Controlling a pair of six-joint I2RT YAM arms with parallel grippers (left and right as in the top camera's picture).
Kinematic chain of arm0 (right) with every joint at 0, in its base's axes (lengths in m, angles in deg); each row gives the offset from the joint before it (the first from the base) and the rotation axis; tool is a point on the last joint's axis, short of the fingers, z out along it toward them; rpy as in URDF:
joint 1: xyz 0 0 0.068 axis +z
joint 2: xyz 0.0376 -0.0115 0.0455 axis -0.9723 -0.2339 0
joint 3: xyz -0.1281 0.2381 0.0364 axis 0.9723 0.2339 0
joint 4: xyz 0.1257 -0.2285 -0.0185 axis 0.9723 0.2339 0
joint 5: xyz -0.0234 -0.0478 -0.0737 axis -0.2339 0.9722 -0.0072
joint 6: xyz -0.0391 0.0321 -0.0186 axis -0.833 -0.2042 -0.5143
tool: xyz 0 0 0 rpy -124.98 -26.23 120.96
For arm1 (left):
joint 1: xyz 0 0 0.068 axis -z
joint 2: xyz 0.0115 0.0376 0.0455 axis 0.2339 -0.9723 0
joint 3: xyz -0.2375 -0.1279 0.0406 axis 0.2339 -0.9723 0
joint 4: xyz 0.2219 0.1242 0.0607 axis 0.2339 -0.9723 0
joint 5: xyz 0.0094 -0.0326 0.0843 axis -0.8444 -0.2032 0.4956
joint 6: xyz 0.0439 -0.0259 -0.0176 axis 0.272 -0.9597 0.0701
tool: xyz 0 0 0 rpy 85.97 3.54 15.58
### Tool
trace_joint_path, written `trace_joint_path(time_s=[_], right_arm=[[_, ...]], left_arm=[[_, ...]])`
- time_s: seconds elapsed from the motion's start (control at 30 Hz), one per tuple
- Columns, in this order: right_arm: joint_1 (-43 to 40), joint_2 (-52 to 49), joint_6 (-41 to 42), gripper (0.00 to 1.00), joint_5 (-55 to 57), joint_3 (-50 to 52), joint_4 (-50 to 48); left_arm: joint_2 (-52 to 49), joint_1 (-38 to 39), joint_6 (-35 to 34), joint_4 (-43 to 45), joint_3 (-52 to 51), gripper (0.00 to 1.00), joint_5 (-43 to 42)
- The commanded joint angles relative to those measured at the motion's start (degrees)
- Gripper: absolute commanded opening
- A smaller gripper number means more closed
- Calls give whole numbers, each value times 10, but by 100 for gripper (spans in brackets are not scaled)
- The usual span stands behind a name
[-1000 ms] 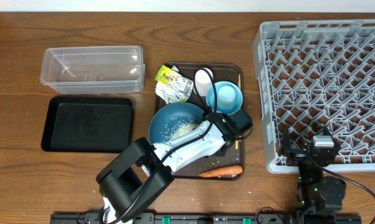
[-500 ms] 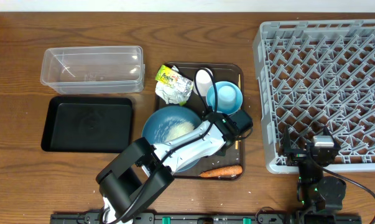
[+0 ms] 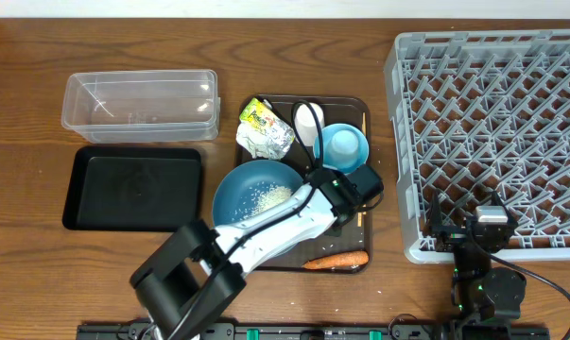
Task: Sort waste into correct bins and load items into the dishwasher rack
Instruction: 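Lift the blue bowl and carry it left over the black tray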
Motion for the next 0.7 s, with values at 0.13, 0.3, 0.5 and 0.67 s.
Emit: trace_joint_path(time_s=[0.13,0.3,0.5,0.67], right_arm=[[10,3,-7,99,6,1,3],[10,3,-7,99,6,1,3],[10,3,-7,99,6,1,3],[10,3,-7,99,6,1,3]], left_arm=[[96,-19,33,-38,12,6,34],[166,-69,45,-58,12,6,34],[234,-145,79,-55,12,6,34],[254,-225,88,-38,12,6,-8]])
